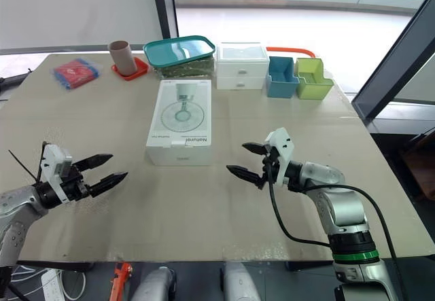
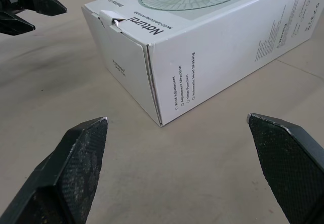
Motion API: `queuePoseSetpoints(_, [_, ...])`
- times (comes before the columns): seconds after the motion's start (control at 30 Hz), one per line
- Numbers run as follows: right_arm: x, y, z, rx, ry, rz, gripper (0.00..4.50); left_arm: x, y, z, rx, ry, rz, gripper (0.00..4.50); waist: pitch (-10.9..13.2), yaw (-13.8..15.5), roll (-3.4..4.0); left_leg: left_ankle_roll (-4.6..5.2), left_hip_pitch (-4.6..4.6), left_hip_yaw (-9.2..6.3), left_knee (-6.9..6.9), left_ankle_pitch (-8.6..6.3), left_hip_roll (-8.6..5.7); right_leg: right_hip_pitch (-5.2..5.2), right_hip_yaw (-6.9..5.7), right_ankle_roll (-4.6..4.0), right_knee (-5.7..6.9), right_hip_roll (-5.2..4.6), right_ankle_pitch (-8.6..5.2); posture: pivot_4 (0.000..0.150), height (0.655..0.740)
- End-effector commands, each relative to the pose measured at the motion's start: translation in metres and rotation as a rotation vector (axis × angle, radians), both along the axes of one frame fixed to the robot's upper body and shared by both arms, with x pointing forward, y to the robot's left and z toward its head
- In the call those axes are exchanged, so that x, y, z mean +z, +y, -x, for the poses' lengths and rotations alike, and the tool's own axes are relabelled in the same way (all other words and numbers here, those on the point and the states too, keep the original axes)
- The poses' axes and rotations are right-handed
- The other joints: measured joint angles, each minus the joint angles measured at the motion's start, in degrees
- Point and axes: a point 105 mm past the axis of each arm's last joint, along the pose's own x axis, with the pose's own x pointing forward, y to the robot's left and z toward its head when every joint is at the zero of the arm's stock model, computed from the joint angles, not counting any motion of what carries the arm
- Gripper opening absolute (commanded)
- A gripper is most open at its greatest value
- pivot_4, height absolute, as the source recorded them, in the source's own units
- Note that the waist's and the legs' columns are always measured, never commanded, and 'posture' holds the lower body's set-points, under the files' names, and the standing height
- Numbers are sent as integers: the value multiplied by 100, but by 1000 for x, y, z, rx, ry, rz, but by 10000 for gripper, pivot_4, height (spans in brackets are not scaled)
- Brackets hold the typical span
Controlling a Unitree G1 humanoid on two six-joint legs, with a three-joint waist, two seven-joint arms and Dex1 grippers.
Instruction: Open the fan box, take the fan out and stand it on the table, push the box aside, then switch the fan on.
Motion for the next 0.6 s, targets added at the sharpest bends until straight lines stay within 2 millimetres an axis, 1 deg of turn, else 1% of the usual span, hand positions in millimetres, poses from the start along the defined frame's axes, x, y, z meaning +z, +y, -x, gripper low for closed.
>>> queuePoseSetpoints(0.03, [21,4,1,20,-70,-34,45000,31,1,2,-41,-86,2,26102,0,1,0,0,0,0,0,0,0,0,0,0,0,0,0,1500,7400])
queuePoseSetpoints(0.07, [23,4,0,17,-72,-43,45000,34,0,1,-47,-92,5,23630,0,1,0,0,0,0,0,0,-1,0,0,0,0,0,0,1500,7400])
queuePoseSetpoints(0.1, [27,5,-2,13,-78,-57,45000,41,-3,-3,-55,-116,16,20693,0,1,0,0,0,0,0,0,-1,0,0,0,0,0,0,1500,7400])
queuePoseSetpoints(0.17, [35,7,-3,13,-91,-76,45000,50,-8,-8,-67,-147,29,13692,1,4,-1,0,-1,0,1,0,-2,1,0,0,0,-1,0,1500,7400])
queuePoseSetpoints(0.2, [40,10,-2,18,-104,-80,45000,55,-11,-12,-77,-161,26,11899,1,4,-1,-1,-1,-1,2,1,-2,2,0,0,0,0,0,1500,7400])
queuePoseSetpoints(0.23, [47,16,2,48,-135,-71,45000,61,-16,-19,-90,-178,35,9914,2,5,0,-1,-1,0,2,1,-2,1,1,0,0,-1,0,1500,7400])
queuePoseSetpoints(0.27, [53,22,7,77,-157,-66,45000,65,-20,-28,-93,-195,36,6622,1,8,0,-1,-2,-2,1,1,-3,0,-1,2,0,0,-1,1500,7400])
queuePoseSetpoints(0.3, [56,26,11,97,-169,-63,45000,68,-22,-33,-94,-204,36,5231,1,12,0,-2,-5,-5,2,1,-3,0,-3,2,0,1,-1,1500,7400])
queuePoseSetpoints(0.33, [59,30,15,120,-179,-62,45000,70,-25,-40,-90,-214,32,1869,1,16,0,-2,-5,-5,2,1,-3,1,-3,2,0,1,-1,1500,7400])
queuePoseSetpoints(0.37, [61,34,17,136,-188,-59,45000,70,-27,-45,-93,-217,21,1869,1,27,-1,-2,-6,-7,2,1,-4,1,-4,3,0,0,-2,1500,7400])
queuePoseSetpoints(0.43, [69,44,18,155,-222,-60,45000,74,-40,-60,-130,-243,12,1869,0,26,-2,-2,-8,-9,3,1,-7,2,-5,6,0,0,-3,1500,7400])
queuePoseSetpoints(0.47, [72,48,17,160,-233,-64,45000,75,-46,-64,-149,-252,8,1869,0,8,-3,-2,-9,-9,3,1,-7,2,-5,6,-2,0,-3,1500,7400])
queuePoseSetpoints(0.53, [79,56,11,148,-260,-57,45000,74,-60,-77,-172,-251,2,1869,0,5,-3,-1,-7,-7,2,0,-7,1,-4,6,-3,-4,-4,1500,7400])
queuePoseSetpoints(0.6, [82,62,5,133,-278,-47,45000,68,-70,-87,-188,-234,-2,1869,3,6,-7,-4,-14,-10,3,2,-6,-5,-7,4,-3,0,-2,1500,7400])
